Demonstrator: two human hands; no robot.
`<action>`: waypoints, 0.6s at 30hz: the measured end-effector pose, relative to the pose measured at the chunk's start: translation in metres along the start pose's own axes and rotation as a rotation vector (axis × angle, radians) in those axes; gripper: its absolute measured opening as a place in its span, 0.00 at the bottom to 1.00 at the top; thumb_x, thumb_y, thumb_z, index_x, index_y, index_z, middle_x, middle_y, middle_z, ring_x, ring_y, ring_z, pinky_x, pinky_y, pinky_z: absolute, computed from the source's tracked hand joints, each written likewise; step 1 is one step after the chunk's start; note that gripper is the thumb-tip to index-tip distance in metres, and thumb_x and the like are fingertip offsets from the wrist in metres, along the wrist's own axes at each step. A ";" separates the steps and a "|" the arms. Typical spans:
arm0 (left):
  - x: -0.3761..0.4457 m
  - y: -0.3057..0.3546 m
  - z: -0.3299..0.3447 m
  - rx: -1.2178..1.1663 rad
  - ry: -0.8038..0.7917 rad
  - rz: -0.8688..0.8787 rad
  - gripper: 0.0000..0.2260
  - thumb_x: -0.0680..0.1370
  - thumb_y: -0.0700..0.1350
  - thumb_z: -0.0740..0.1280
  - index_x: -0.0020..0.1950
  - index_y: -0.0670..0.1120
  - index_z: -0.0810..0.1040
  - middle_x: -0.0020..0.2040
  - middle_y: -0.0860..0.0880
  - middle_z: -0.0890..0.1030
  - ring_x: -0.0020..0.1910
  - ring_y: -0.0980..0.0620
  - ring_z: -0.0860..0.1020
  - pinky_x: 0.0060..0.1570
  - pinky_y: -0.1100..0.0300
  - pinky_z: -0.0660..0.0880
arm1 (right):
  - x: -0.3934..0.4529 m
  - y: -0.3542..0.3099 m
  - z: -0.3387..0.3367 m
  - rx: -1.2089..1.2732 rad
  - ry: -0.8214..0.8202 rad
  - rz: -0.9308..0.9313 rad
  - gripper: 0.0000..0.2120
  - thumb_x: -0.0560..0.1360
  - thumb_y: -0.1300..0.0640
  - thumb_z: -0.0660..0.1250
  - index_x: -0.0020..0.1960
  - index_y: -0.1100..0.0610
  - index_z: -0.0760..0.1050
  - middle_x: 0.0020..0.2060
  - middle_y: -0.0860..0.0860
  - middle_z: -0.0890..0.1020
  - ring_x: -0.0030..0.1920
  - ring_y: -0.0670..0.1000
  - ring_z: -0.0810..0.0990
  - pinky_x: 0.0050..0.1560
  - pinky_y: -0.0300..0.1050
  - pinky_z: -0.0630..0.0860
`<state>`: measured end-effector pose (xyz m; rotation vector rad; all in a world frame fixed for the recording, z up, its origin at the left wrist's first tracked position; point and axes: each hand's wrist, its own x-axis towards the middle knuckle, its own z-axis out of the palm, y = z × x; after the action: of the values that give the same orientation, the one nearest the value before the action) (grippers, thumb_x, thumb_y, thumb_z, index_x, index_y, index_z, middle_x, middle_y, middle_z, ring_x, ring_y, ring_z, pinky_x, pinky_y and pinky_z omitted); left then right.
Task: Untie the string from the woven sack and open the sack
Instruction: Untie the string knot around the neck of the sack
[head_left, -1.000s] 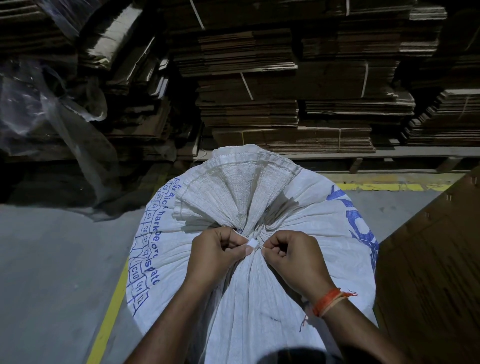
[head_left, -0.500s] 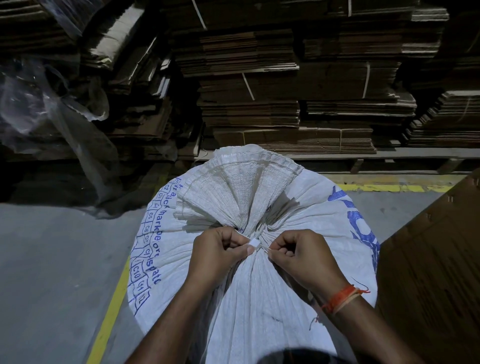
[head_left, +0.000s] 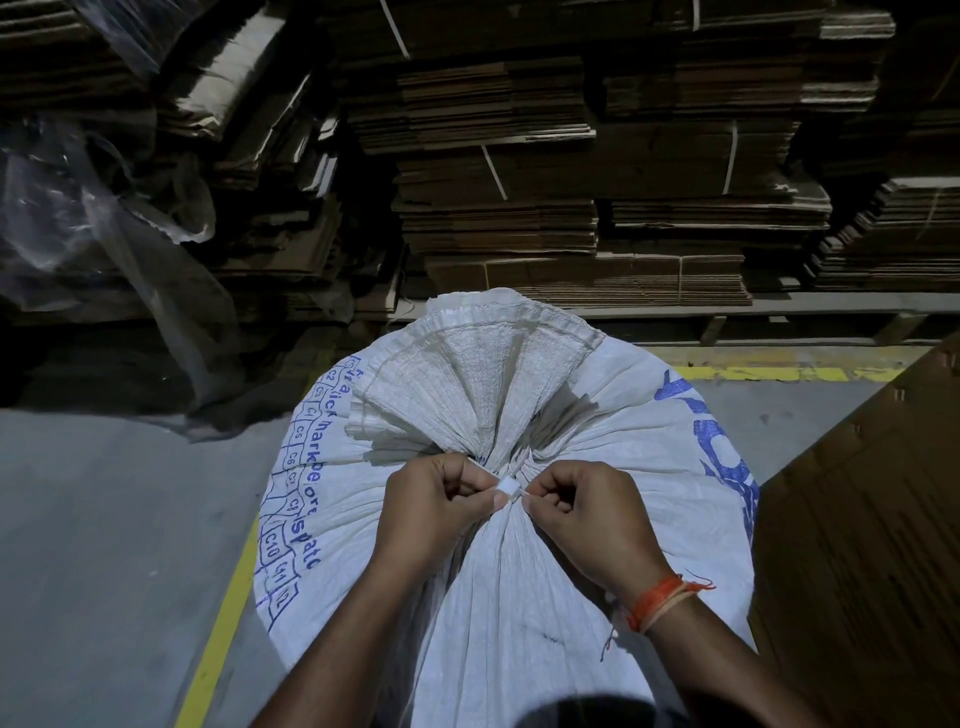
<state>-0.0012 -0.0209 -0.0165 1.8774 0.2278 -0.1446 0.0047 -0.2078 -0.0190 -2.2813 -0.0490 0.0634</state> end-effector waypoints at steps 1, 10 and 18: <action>0.000 0.000 0.000 0.001 -0.001 0.000 0.05 0.70 0.39 0.82 0.39 0.45 0.88 0.34 0.50 0.87 0.32 0.60 0.82 0.35 0.66 0.77 | 0.000 0.000 0.000 0.003 -0.002 0.003 0.04 0.71 0.53 0.76 0.38 0.50 0.84 0.26 0.44 0.80 0.28 0.42 0.75 0.34 0.34 0.72; 0.002 -0.002 0.000 -0.014 0.005 -0.003 0.05 0.70 0.38 0.82 0.39 0.44 0.87 0.32 0.51 0.86 0.32 0.60 0.80 0.35 0.67 0.76 | 0.001 0.001 -0.018 0.084 -0.114 0.033 0.05 0.69 0.59 0.78 0.37 0.52 0.84 0.26 0.43 0.80 0.26 0.39 0.73 0.32 0.30 0.72; 0.003 -0.004 0.000 -0.007 0.004 -0.007 0.05 0.70 0.39 0.83 0.39 0.44 0.88 0.35 0.47 0.88 0.33 0.58 0.81 0.38 0.62 0.78 | 0.002 0.002 -0.018 0.083 -0.127 0.005 0.06 0.71 0.60 0.77 0.36 0.52 0.84 0.26 0.41 0.80 0.27 0.38 0.74 0.34 0.31 0.72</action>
<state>0.0011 -0.0195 -0.0206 1.8705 0.2377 -0.1451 0.0078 -0.2230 -0.0087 -2.1920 -0.1052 0.2094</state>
